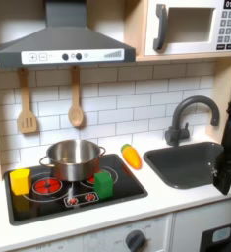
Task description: Reach green block
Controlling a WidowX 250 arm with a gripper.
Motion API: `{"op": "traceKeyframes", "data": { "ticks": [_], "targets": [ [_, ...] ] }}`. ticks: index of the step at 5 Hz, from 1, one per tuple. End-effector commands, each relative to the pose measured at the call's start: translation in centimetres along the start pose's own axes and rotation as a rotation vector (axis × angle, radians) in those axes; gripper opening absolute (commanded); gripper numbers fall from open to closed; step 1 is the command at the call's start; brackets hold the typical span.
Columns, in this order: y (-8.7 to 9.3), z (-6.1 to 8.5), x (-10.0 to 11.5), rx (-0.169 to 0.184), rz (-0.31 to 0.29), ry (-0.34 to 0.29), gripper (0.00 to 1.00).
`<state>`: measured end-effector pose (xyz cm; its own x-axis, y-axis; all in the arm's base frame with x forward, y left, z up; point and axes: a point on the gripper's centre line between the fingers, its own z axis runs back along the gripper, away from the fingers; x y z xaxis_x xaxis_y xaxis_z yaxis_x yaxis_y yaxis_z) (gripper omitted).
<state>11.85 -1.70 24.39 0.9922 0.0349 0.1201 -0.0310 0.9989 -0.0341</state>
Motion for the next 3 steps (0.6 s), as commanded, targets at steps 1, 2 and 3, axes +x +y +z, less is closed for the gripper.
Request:
{"op": "traceKeyframes", "data": {
  "ticks": [1,2,3],
  "targets": [
    [0.0,0.0,0.0,0.0,0.002,0.0,1.0],
    [0.6,-0.1,0.5,0.011,-0.001,-0.014,1.0],
    [1.5,-0.3,0.5,0.025,-0.003,-0.016,1.0]
  ]
}}
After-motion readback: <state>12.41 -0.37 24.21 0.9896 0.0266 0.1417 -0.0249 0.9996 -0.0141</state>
